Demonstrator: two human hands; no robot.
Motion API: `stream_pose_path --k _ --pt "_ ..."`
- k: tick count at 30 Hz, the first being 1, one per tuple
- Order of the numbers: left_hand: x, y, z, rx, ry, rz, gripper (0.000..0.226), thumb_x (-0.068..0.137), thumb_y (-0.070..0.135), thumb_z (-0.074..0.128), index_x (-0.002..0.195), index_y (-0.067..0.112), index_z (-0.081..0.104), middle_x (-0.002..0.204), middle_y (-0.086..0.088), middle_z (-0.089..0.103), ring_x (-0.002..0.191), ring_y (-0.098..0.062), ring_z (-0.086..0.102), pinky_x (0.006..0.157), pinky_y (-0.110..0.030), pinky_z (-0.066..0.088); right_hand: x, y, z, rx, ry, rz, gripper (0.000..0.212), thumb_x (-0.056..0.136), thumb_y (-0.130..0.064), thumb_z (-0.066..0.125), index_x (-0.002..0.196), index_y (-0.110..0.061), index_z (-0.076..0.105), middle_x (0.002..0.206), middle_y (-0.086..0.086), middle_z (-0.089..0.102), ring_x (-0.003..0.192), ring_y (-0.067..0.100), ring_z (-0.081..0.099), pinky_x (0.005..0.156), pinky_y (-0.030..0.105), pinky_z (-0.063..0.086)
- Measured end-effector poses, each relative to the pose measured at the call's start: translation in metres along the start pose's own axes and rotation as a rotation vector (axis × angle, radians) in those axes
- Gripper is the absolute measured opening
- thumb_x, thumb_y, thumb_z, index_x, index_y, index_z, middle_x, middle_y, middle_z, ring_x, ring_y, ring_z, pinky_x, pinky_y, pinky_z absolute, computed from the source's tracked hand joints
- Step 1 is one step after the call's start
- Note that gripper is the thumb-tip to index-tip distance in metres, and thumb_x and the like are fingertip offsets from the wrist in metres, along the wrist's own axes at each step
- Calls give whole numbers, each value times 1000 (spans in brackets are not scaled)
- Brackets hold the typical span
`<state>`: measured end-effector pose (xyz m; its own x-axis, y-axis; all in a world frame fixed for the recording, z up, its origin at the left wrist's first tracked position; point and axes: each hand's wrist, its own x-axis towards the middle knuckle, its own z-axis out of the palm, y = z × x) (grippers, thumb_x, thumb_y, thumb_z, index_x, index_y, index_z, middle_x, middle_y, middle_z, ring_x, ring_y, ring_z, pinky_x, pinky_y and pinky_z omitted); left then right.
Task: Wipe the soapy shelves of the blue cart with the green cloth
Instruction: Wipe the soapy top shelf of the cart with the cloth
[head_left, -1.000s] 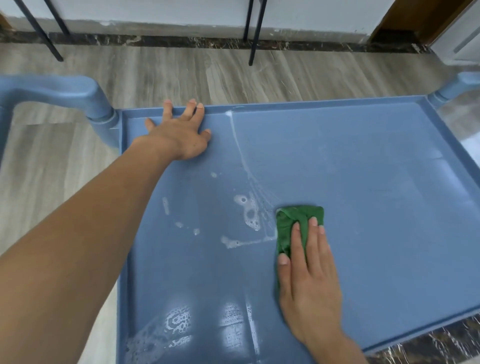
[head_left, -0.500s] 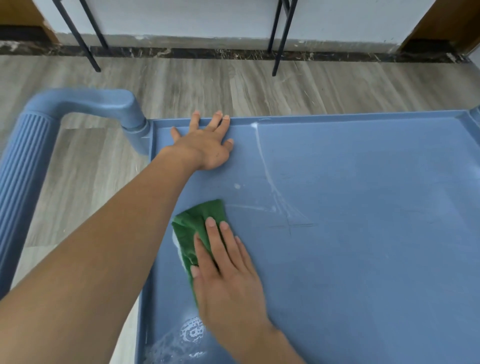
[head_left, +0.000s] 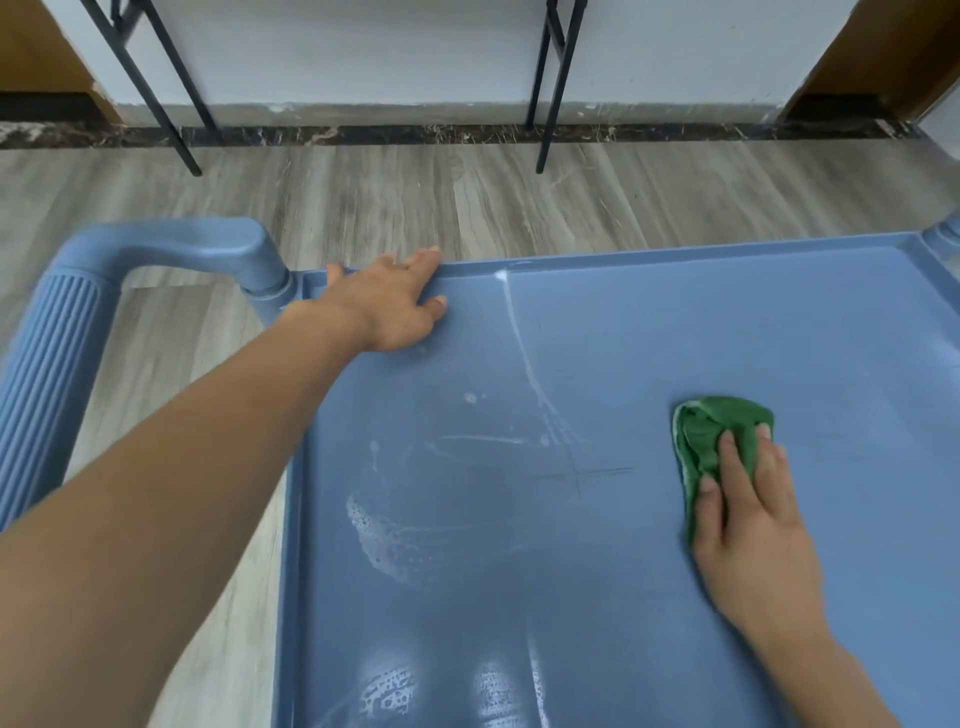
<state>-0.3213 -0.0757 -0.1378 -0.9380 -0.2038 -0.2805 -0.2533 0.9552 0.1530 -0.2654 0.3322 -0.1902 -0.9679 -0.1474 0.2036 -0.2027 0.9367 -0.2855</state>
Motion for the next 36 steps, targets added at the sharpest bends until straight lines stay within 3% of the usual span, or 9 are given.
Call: stream_pose_path --k 5,12,18,22,26,30,36 --pt "0 -40 11 39 -34 -75 69 97 62 26 154 46 -9 166 24 -7 155 -35 -3 117 -69 -1 4 -61 24 0 59 -85 49 96 -16 43 137 9 52 154 32 31 143 46 33 114 54 35" --pt "7 -43 12 10 -57 -75 69 93 65 20 153 49 -11 166 25 -9 155 -35 -6 117 -69 -5 -33 -186 48 66 -73 -400 51 95 -23 54 142 -4 53 157 20 34 146 36 33 114 47 38" --pt "3 -40 15 -33 -44 -75 64 98 58 20 153 49 -11 165 26 -10 155 -33 -9 116 -68 -11 -71 -167 32 177 -84 -616 45 91 -30 56 130 -11 66 150 11 48 140 28 45 103 41 49" --pt "5 -35 12 -43 -32 -89 62 99 55 20 155 48 -7 166 24 -6 155 -34 -7 116 -69 -10 -51 -106 20 124 -17 -556 46 89 -28 54 127 -5 66 145 18 51 133 36 52 101 46 45" --pt "3 -29 9 -46 -34 -94 60 102 52 21 157 45 -3 167 22 -3 155 -34 -6 117 -68 -9 5 -78 25 89 -61 -391 51 96 -26 44 137 2 55 154 22 39 141 38 41 112 50 37" --pt "3 -27 8 -60 -9 -94 60 103 48 21 158 43 -2 167 21 -3 155 -33 -7 117 -67 -10 73 -108 48 38 -105 -267 47 100 -16 46 142 4 48 159 23 30 147 38 31 121 47 26" --pt "3 -29 13 -111 -1 -99 59 102 51 16 157 46 -2 167 24 -3 155 -31 -13 116 -65 -18 131 -187 79 48 -151 -143 57 103 -23 35 154 -1 26 164 22 10 153 35 9 125 40 6"
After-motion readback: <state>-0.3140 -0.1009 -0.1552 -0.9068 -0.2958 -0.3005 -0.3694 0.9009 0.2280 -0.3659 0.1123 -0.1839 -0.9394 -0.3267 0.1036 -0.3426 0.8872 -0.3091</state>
